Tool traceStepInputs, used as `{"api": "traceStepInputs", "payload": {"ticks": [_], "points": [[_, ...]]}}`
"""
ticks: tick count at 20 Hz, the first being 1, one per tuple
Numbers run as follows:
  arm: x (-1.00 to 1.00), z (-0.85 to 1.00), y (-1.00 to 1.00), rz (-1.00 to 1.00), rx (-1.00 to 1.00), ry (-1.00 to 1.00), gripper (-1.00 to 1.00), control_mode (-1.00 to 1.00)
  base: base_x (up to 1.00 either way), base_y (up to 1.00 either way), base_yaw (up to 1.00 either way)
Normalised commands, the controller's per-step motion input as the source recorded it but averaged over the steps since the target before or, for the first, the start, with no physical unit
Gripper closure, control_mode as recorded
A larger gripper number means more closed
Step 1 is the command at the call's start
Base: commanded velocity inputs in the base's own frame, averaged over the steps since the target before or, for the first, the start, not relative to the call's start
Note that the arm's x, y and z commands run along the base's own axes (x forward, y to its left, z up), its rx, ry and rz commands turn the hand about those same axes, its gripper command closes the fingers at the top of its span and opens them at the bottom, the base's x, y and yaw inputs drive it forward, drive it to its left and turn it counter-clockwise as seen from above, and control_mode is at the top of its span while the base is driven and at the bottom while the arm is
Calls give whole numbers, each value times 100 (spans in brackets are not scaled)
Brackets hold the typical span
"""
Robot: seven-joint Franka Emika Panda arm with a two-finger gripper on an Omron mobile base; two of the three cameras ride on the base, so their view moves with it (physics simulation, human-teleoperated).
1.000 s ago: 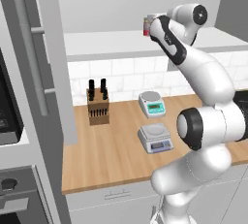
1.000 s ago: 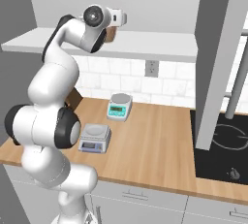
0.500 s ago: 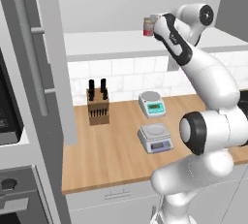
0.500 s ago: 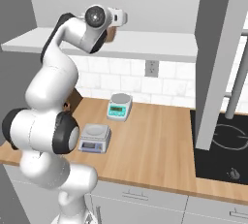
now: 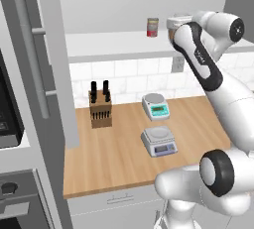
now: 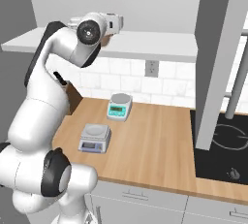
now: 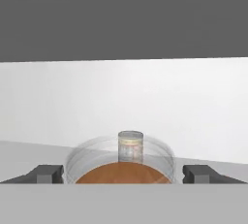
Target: Pick the honey bottle and place it on the digital scale for weighing, and close the cabinet.
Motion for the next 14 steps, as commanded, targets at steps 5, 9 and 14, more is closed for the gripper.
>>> {"api": "traceStepInputs", "payload": {"ticks": [5,9,14], "points": [[-100,0,-2,1,1,-9,100,-100,0,0,0],[-100,0,-14,0,2,-1,100,-100,0,0,0],[-97,-4,-9,2,0,10,100,-100,0,0,0]]}}
